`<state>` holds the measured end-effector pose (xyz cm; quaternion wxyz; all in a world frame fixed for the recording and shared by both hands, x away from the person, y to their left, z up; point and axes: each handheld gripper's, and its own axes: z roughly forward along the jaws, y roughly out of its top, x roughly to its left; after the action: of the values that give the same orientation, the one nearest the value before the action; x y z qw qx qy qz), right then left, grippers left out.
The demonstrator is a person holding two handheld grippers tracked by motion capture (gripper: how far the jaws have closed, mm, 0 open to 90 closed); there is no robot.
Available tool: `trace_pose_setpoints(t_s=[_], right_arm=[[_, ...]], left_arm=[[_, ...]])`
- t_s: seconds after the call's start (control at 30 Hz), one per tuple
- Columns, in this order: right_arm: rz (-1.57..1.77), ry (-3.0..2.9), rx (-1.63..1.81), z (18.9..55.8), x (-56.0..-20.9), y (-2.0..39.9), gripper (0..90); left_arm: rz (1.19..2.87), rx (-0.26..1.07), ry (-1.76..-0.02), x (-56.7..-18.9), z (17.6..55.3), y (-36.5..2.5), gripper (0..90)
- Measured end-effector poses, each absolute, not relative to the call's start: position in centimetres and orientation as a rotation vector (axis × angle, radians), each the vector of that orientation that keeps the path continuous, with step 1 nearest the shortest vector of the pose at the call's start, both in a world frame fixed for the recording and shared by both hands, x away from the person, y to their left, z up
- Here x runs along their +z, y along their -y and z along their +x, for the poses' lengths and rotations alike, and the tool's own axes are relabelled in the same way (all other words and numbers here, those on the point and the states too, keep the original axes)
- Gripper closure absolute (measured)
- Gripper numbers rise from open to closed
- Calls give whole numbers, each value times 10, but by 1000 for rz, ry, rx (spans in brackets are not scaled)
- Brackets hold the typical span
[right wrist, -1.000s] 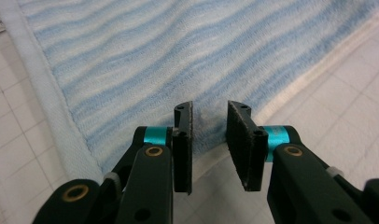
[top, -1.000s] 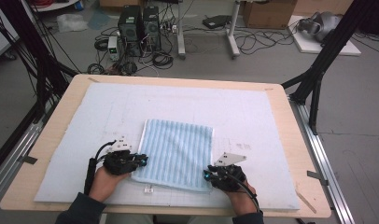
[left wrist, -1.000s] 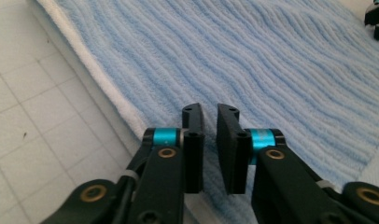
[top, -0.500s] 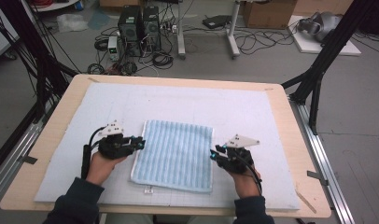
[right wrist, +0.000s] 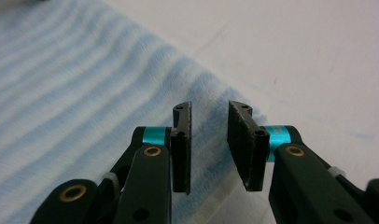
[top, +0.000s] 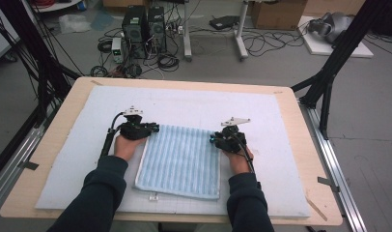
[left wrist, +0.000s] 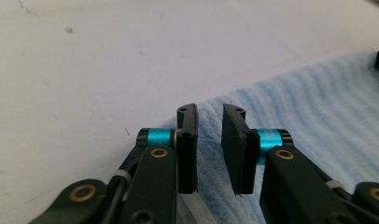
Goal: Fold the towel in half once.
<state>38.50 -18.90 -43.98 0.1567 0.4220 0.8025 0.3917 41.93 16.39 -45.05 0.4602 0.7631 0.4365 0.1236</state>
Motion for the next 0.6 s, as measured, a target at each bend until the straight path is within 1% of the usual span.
trace_pose_setpoints(t_s=[0.07,0.2,0.27,0.3,0.37,0.43,0.5,0.53,0.6], right_arm=[[1237,-2310,1086,388,-446,190,717],[1282,-2264,1061,390,-445,197,726],[1309,-2237,1011,389,-445,202,685],[1342,-2235,1039,390,-445,205,682],[1348,-2221,1024,388,-443,210,697],[1341,-2191,1061,386,-438,215,700],[1335,-2148,1112,386,-434,220,701],[1339,-2137,1114,387,-433,222,701],[1343,-2138,1113,392,-432,223,699]], left_arm=[[1915,337,-1084,-452,419,-159,774],[1946,383,-1076,-451,417,-156,781],[1963,413,-1072,-450,416,-155,784],[1966,418,-1076,-450,416,-155,782],[1960,432,-1078,-447,416,-159,748],[1889,443,-1087,-443,417,-165,673],[1824,449,-1091,-439,419,-172,650],[1824,432,-1105,-438,422,-173,639],[1841,421,-1110,-434,430,-172,543]])
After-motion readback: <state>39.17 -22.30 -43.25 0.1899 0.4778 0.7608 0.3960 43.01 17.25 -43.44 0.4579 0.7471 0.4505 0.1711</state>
